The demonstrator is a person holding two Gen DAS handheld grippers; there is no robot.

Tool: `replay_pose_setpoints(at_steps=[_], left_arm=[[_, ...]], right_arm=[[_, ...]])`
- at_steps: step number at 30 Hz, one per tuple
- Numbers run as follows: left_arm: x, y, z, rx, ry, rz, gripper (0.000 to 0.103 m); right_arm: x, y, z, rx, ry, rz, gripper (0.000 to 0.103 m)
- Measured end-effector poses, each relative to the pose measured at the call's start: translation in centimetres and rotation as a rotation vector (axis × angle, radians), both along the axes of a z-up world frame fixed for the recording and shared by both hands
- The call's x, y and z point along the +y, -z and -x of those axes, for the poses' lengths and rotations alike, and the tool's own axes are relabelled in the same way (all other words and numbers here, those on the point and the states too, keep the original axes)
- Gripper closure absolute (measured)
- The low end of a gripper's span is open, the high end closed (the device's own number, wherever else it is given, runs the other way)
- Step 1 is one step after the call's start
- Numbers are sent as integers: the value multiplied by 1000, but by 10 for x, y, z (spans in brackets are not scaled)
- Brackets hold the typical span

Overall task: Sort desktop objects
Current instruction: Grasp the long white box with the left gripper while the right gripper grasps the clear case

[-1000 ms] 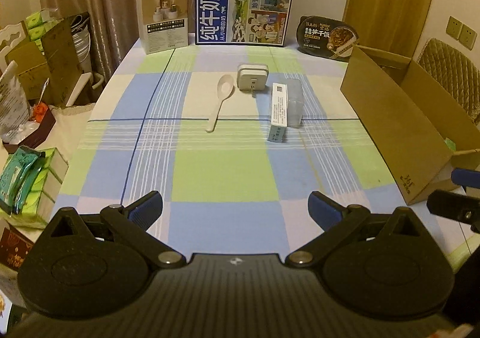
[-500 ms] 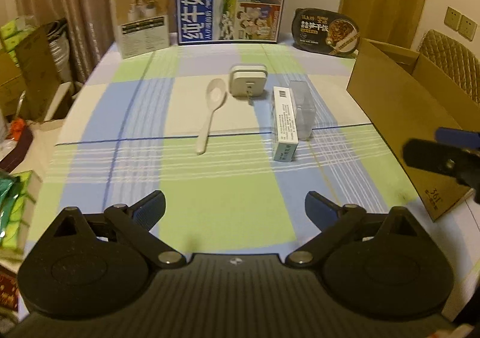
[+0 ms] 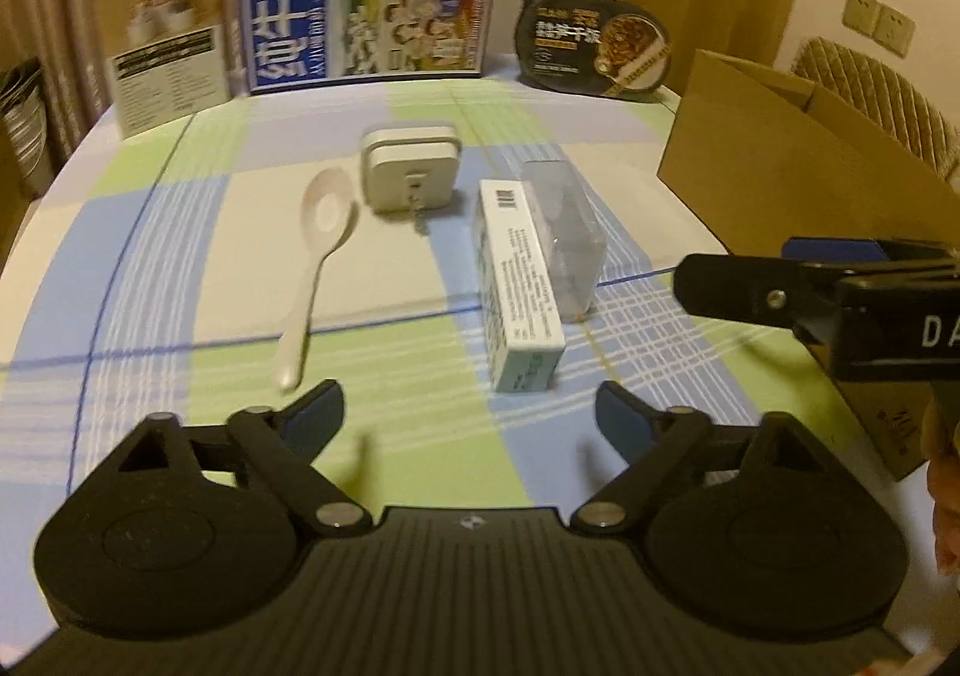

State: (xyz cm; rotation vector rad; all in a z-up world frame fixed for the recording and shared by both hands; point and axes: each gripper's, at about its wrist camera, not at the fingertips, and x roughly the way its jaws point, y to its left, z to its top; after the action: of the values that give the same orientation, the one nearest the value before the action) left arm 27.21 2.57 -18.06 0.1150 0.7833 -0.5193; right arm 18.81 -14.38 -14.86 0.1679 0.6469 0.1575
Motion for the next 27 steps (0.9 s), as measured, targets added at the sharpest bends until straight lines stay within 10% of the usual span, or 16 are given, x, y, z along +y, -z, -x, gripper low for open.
replay_pose_setpoints(at_steps=[11, 21, 27], left_arm=[[-30, 12, -23, -29, 77, 8, 35], [-32, 16, -33, -43, 65, -41, 80], [-17, 14, -34, -31, 6, -63, 81]], right_arm=[[-1, 8, -30, 8, -28, -2, 27], [3, 17, -52, 30, -57, -3, 37], [14, 25, -64, 46, -66, 3, 37]])
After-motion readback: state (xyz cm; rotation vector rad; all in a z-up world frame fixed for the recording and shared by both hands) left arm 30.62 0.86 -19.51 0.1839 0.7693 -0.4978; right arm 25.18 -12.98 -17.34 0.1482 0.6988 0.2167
